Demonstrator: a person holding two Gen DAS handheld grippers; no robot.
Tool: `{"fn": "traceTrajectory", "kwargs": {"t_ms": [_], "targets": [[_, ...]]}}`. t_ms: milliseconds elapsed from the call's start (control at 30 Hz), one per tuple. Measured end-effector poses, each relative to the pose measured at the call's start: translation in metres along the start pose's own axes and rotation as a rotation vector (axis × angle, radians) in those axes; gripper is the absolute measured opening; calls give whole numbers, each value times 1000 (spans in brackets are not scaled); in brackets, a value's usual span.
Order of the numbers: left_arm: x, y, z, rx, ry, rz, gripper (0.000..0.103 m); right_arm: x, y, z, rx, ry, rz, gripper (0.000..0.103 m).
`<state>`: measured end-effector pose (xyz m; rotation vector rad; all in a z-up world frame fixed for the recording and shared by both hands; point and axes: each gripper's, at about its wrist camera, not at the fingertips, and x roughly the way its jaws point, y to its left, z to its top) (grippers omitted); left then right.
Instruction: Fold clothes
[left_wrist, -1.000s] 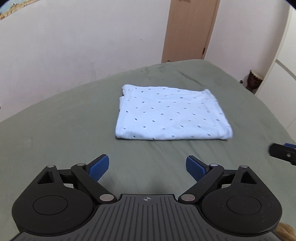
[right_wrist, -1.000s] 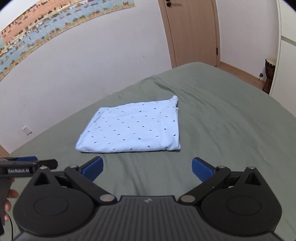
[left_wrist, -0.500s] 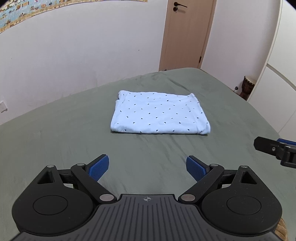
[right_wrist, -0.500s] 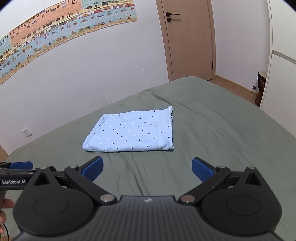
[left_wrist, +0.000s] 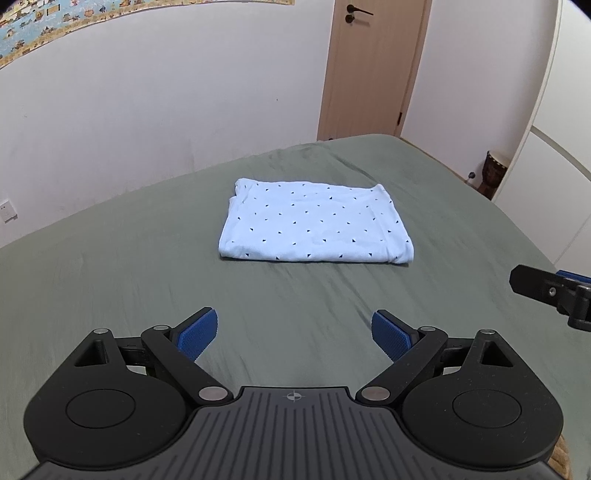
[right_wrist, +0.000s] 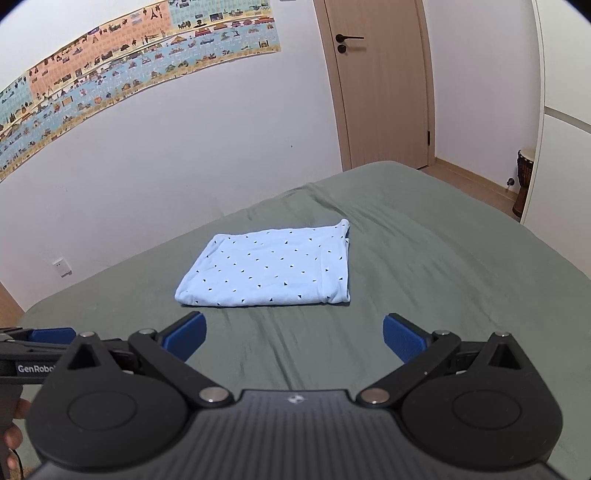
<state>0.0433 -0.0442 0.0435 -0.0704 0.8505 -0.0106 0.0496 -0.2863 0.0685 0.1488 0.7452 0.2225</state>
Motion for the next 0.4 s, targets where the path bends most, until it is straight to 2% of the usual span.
{"fn": "traceTrajectory", "kwargs": {"t_ms": [200, 400], "targets": [[-4, -4, 6, 14, -5, 6, 92, -2, 1, 5, -12, -4, -1, 103], [-7, -7, 30, 51, -7, 20, 92, 2, 8, 25, -45, 10, -4, 103]]}}
